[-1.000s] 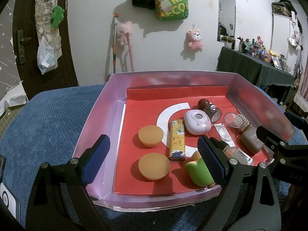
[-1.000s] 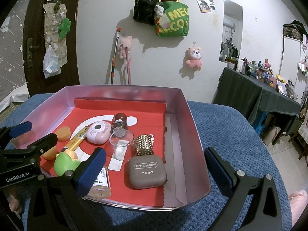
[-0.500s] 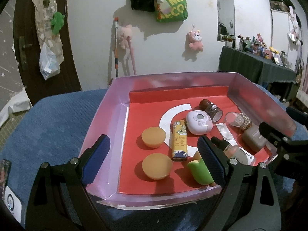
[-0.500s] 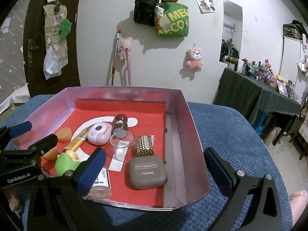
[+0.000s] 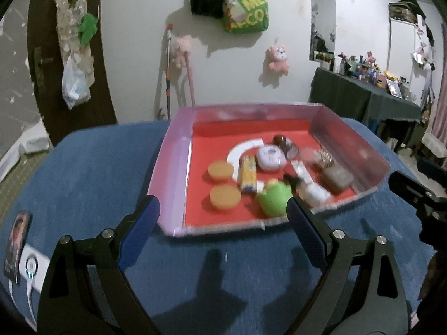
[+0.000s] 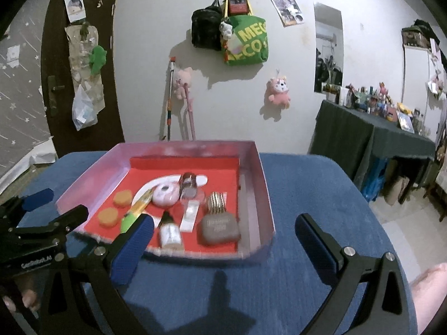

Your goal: Organize rigid objects

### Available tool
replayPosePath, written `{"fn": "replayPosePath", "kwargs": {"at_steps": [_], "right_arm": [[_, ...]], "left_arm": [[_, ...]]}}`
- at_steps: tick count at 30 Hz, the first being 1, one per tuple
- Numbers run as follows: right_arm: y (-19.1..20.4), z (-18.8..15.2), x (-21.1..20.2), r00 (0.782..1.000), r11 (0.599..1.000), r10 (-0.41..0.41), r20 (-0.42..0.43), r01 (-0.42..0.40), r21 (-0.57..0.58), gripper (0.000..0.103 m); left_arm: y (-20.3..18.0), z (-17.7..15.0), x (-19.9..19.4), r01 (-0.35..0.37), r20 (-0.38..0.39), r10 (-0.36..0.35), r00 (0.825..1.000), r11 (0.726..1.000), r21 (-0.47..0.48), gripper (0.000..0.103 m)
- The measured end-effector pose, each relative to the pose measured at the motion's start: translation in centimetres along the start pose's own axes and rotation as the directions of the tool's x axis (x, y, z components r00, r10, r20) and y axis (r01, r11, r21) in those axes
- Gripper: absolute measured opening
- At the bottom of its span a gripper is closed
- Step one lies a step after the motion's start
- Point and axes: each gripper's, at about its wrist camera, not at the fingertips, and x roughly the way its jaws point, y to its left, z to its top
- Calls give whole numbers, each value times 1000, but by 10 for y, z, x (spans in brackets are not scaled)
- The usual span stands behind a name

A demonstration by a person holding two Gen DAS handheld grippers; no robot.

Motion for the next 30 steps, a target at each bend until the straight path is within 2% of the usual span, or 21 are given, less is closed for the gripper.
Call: {"fn": "replayPosePath", "kwargs": {"at_steps": [4, 9, 16, 19, 23, 26, 30], "right_arm": [[-5, -20, -15, 998, 999, 31, -55, -29, 24, 103], [1, -45, -8, 984, 999, 50, -170, -49, 12, 103], [4, -63, 11, 961, 1000, 2, -278, -2, 2, 103], [4, -70, 17, 950, 1000, -21, -313, 17, -16, 103], [5, -71, 24, 937, 1000, -27, -348, 25, -12, 103], [6, -71, 28, 928, 999, -33, -371, 28, -20, 103], [4, -71, 31, 921, 999, -46, -387, 42, -18, 103]], "left_arm": [[-3, -20, -3, -17, -84, 16, 996, 1000, -7, 93], [-12, -37, 4, -31, -153, 33, 988, 999, 15, 93], [-10, -55, 26, -45, -271, 37, 962, 999, -25, 93], [-10, -58, 30, -44, -294, 34, 955, 999, -28, 93], [-9, -58, 28, -40, -296, 29, 955, 999, -32, 93], [-7, -58, 29, -46, -305, 33, 952, 998, -33, 100], [-7, -58, 28, -44, -305, 31, 952, 998, -35, 100]]}}
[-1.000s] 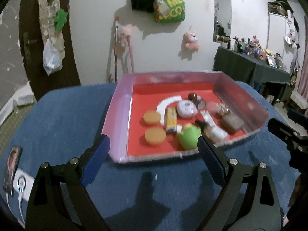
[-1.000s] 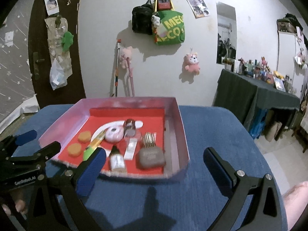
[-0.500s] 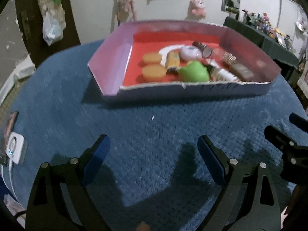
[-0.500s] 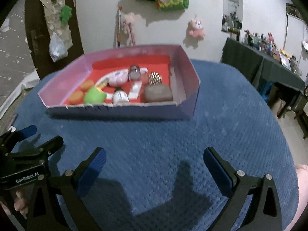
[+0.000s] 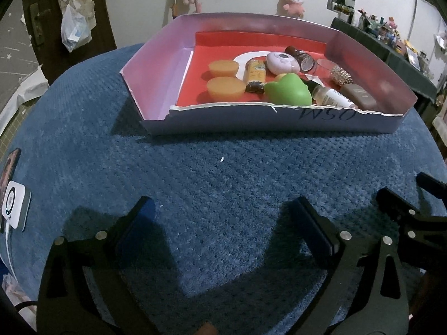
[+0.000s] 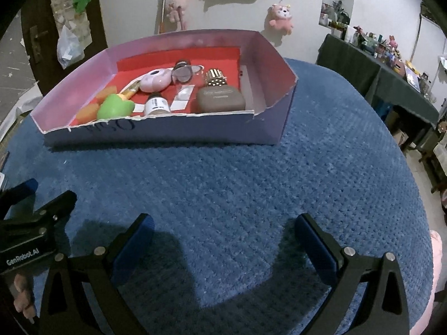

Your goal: Organize rigid objects

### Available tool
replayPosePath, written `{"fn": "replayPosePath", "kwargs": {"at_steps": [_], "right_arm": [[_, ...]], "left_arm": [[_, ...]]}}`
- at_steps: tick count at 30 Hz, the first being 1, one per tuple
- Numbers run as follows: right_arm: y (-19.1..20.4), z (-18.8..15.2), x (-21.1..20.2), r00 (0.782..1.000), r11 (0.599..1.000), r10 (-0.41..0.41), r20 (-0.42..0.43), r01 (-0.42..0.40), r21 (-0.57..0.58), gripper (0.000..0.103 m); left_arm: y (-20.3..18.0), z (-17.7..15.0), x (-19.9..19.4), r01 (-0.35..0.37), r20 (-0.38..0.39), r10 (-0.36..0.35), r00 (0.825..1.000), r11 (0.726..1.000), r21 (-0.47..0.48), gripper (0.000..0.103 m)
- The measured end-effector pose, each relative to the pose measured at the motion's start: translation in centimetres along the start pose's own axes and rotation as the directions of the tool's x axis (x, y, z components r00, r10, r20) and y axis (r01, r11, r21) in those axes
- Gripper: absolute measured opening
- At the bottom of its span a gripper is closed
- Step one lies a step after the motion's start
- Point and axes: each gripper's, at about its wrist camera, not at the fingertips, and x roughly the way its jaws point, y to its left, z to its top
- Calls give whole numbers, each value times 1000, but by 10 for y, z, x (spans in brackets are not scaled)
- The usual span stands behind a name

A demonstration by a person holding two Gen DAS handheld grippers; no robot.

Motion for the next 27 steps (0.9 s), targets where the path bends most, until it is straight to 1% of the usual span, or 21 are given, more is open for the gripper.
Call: {"fn": "replayPosePath", "kwargs": {"at_steps": [5, 11, 27], "right_arm": [[0, 3, 3, 1000, 1000, -3, -8, 3, 10, 103], [-5, 5, 3, 1000, 1000, 0, -12, 0, 31, 103], [-3, 8, 6, 1000, 999, -20, -14, 20, 24, 103]], "left_arm": [[0, 0, 0, -6, -2, 6, 1000, 1000, -5, 103], [1, 2, 1, -5, -4, 5, 1000, 1000, -8, 103], [3, 3, 3, -3, -2, 3, 1000, 1000, -8, 103]]}}
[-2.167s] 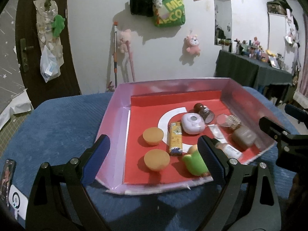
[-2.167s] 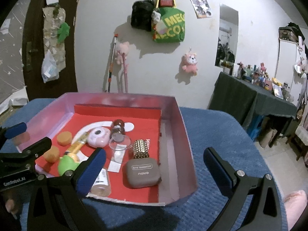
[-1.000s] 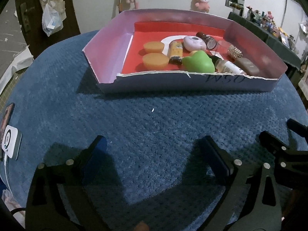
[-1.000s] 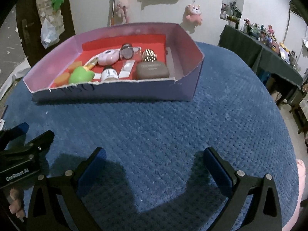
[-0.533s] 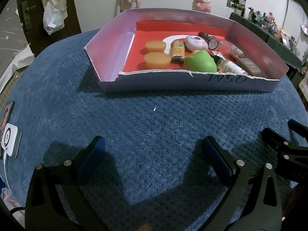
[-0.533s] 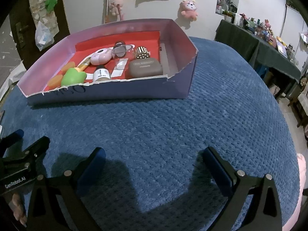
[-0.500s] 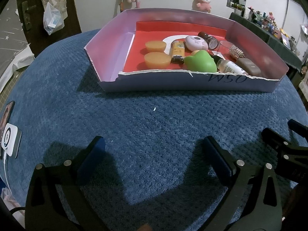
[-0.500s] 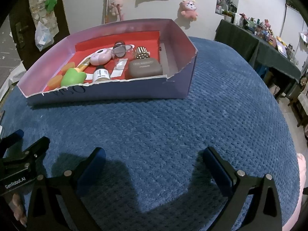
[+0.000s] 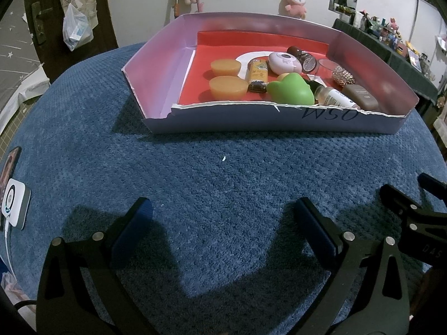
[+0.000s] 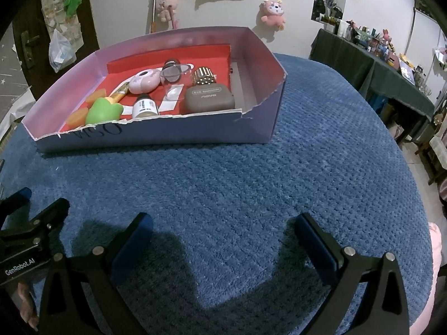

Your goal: Organize rigid objects

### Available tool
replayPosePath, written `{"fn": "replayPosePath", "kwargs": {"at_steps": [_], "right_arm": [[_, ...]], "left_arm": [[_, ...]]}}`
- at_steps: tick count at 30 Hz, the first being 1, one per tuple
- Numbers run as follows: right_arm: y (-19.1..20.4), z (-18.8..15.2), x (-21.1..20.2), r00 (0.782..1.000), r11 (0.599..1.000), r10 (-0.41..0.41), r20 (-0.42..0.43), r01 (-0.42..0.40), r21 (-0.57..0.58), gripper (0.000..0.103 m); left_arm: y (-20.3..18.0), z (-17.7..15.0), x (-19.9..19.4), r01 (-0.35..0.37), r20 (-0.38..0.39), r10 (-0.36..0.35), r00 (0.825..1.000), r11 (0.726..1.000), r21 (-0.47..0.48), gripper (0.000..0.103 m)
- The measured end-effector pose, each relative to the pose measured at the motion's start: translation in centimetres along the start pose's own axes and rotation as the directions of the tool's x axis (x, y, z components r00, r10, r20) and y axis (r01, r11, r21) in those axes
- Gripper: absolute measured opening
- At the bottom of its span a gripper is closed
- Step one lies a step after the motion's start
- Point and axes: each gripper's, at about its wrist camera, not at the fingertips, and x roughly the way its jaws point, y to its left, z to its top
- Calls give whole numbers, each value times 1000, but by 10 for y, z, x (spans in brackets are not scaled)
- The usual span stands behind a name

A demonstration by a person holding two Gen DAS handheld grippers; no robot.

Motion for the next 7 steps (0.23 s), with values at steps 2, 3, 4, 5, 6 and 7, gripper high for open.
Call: {"fn": "replayPosePath", "kwargs": {"at_steps": [2, 3, 4, 5, 6, 7], "right_arm": [[0, 0, 0, 1000, 1000, 0, 0, 0, 1, 103], [-1, 0, 0, 1000, 1000, 0, 0, 0, 0, 103], [0, 0, 0, 1000, 1000, 0, 0, 0, 0, 103], [-1, 0, 0, 1000, 1000, 1, 0, -1, 0, 103], [-1, 0, 0, 1000, 1000, 1, 0, -1, 1, 103], [0, 0, 0, 1000, 1000, 1, 0, -1, 1, 103]], "left_arm": [[0, 0, 0, 0, 0, 0, 1000, 1000, 0, 103], [0, 0, 0, 0, 1, 0, 1000, 1000, 0, 103], [0, 0, 0, -1, 1, 1, 1000, 1000, 0, 103], [0, 0, 0, 1, 0, -1, 1000, 1000, 0, 103], [0, 0, 0, 1, 0, -1, 1000, 1000, -1, 103], [0, 0, 0, 0, 0, 0, 1000, 1000, 0, 103]]}}
